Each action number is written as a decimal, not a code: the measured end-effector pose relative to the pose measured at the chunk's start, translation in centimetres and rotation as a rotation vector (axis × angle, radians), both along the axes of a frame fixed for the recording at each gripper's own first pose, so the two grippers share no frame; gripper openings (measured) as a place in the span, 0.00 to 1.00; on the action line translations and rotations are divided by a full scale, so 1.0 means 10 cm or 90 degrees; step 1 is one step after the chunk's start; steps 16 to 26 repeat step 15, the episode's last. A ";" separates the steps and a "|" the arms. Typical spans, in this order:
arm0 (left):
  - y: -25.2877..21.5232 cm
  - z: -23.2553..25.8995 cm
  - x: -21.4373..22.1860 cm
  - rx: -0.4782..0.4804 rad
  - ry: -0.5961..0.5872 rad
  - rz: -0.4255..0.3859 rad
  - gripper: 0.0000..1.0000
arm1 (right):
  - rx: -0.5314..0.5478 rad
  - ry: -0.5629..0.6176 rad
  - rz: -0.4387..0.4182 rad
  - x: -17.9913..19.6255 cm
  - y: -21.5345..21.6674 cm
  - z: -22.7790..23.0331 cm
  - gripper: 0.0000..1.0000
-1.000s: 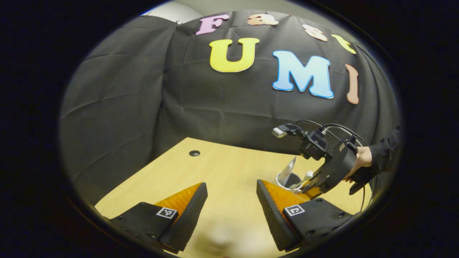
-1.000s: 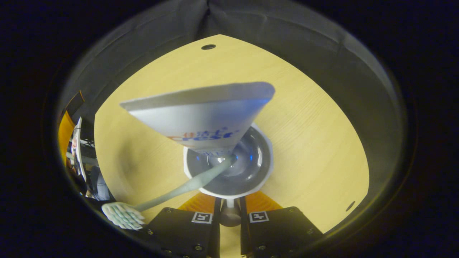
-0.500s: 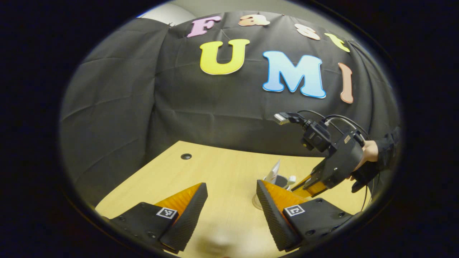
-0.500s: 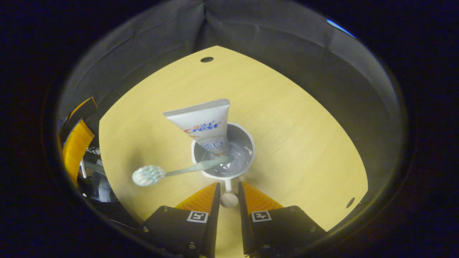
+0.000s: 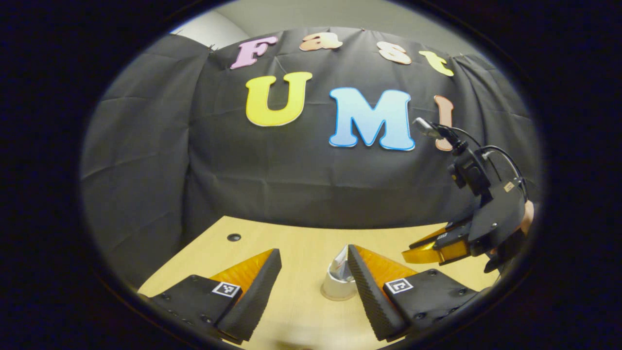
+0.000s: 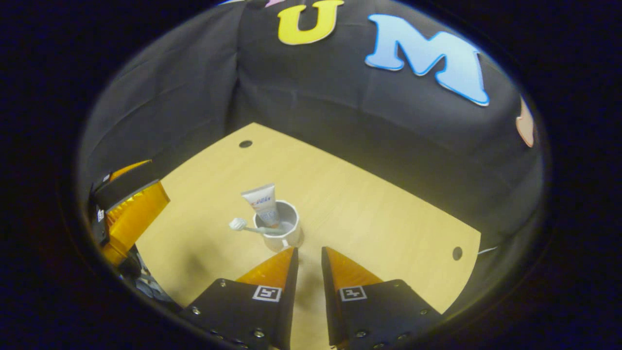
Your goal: Put the toothbrush and toothpaste on the desktop into the cup, then pick up the cup and place it on the coaster on the desktop.
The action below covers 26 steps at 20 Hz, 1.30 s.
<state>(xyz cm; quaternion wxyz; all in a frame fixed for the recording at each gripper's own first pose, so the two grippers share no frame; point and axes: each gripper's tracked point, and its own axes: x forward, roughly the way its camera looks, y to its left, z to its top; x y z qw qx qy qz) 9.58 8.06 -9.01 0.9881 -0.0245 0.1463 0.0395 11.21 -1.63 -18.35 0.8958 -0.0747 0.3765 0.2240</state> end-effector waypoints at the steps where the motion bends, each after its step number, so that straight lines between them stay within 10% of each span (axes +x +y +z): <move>1: -0.04 0.09 0.01 0.007 -0.010 -0.009 0.95 | 0.019 -0.026 -0.027 -0.03 -0.05 0.15 0.30; 15: -0.41 1.24 -0.21 0.048 -0.148 -0.043 0.89 | 0.114 -0.376 -0.192 -0.71 -0.41 1.85 0.60; 26: -0.41 1.24 -0.21 0.048 -0.148 -0.043 0.89 | 0.114 -0.376 -0.192 -0.71 -0.41 1.85 0.60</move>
